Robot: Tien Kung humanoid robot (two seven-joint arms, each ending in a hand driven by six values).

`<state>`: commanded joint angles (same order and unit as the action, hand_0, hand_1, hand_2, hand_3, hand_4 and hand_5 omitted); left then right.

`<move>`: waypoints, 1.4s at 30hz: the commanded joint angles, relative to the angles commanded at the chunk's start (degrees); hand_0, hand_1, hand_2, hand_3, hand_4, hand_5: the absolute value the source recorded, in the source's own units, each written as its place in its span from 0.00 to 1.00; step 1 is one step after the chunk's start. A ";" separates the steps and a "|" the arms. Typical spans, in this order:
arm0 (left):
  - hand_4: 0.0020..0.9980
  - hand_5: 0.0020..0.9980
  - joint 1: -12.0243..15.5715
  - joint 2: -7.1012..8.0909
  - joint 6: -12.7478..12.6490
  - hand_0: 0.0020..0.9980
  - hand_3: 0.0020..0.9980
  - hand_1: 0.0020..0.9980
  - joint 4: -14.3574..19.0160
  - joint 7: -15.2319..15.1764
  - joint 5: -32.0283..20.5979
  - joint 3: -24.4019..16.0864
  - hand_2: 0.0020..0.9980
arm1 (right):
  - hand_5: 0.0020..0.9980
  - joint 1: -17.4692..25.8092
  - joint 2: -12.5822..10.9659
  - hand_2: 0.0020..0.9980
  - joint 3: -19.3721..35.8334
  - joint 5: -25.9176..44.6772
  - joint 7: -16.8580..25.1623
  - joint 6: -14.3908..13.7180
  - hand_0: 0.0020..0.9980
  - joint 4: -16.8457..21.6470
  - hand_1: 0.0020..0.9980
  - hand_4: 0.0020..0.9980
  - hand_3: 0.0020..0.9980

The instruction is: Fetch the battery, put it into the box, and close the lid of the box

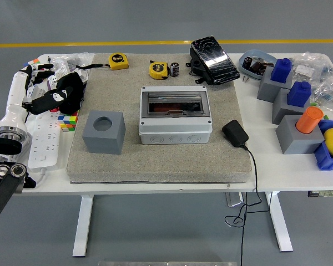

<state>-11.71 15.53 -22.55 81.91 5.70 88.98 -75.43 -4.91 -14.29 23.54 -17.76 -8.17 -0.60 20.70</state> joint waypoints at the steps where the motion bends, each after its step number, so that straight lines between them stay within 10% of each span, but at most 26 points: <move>1: 0.93 0.16 0.05 -0.02 0.02 0.73 0.69 0.73 0.01 0.02 0.05 -0.03 0.67 | 0.71 0.06 0.02 0.72 0.04 0.00 0.00 0.01 0.70 0.00 0.73 1.00 0.70; 42: 0.92 0.17 0.39 -0.45 0.85 0.73 0.68 0.73 0.17 0.79 1.03 -0.81 0.67 | 0.71 0.35 0.32 0.72 1.15 -0.32 0.02 -0.01 0.70 -0.03 0.73 1.00 0.70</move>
<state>-11.32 15.08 -21.70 82.08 6.48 90.01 -76.24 -4.56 -13.97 24.69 -18.08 -8.15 -0.61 20.67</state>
